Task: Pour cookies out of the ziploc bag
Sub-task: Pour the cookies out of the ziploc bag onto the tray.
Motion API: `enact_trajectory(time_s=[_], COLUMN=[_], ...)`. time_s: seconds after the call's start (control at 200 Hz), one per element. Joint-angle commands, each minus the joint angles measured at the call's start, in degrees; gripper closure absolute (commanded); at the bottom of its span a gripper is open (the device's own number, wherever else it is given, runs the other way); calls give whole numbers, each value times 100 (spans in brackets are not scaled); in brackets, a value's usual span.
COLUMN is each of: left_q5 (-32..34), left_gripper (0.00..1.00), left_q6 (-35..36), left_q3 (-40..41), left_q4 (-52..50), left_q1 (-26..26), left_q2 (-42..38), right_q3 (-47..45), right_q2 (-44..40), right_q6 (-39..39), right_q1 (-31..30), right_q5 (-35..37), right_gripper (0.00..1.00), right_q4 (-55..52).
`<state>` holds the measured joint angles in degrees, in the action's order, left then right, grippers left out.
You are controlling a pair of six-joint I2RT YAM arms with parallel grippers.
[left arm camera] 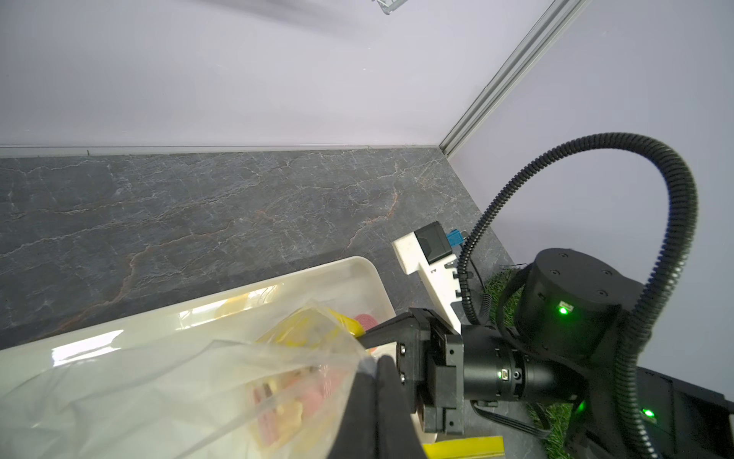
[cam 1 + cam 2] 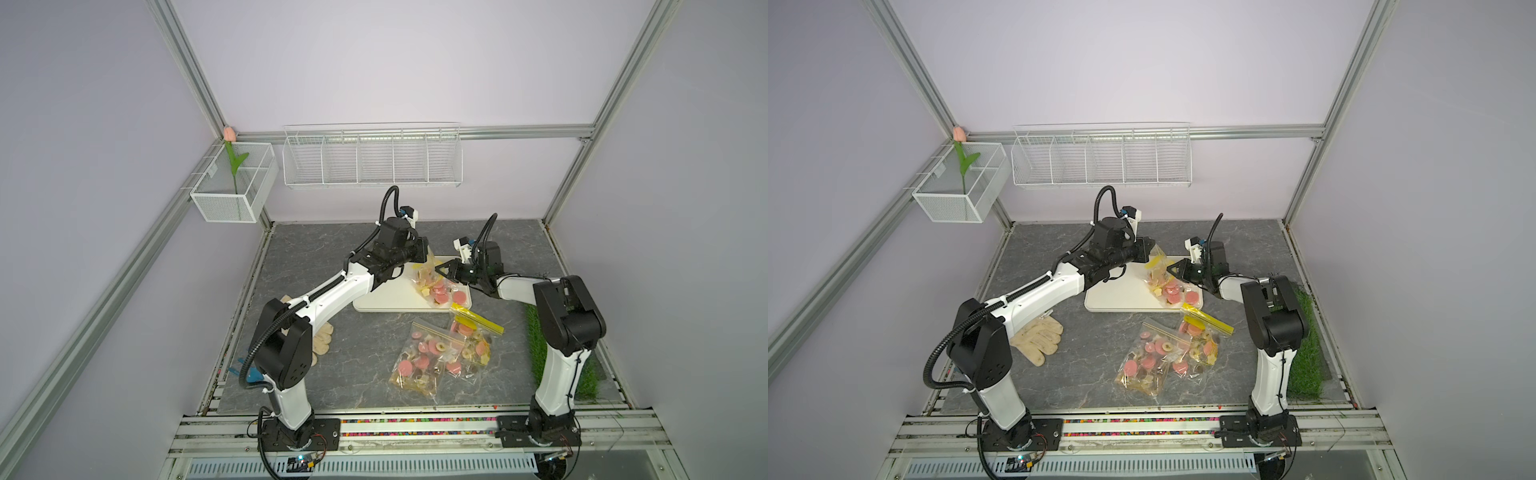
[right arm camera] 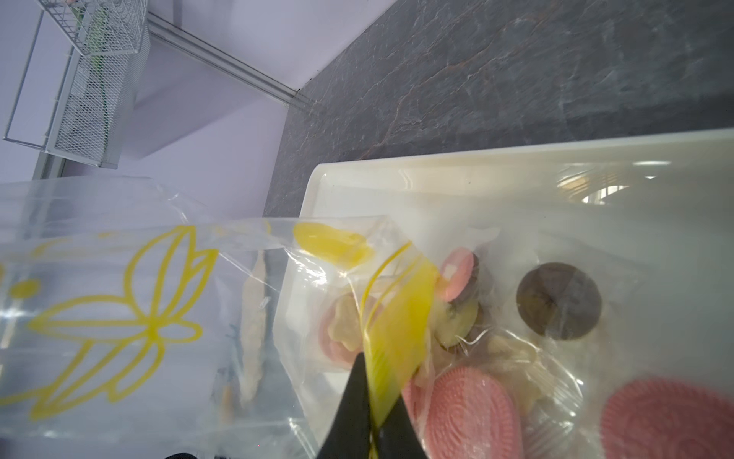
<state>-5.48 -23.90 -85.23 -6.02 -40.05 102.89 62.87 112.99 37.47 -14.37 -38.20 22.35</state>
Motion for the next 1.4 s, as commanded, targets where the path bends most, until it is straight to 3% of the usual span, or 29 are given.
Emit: enact_trajectory(time_s=[0.0,0.29,0.59,0.835,1.215,1.395], left_q5=[117,-18,-276,-314,-195,-162], left_gripper=[100,100,100,100,100,100], left_q6=[1,61,79,17,60,70], left_q3=[-352,-900,-1178,-972,-652,-458], left_q4=[251,113,-548,-495,-520,-587], left_q1=[-20,-20,-20,-97,-161,-161], left_q2=[170,571,304,-28,-332,-580], right_q3=[225,394,-173,-744,-780,-808], right_q2=[206,410,-274,-1155,-1494,-2049], right_q6=[-34,261,306,11,-242,-356], right_q1=[85,222,156,111,-7,-22], right_q5=[123,23,-445,-108,-162,106], right_gripper=[93,93,93,93,93,93], right_q4=[-39,265,280,-104,-611,-1254])
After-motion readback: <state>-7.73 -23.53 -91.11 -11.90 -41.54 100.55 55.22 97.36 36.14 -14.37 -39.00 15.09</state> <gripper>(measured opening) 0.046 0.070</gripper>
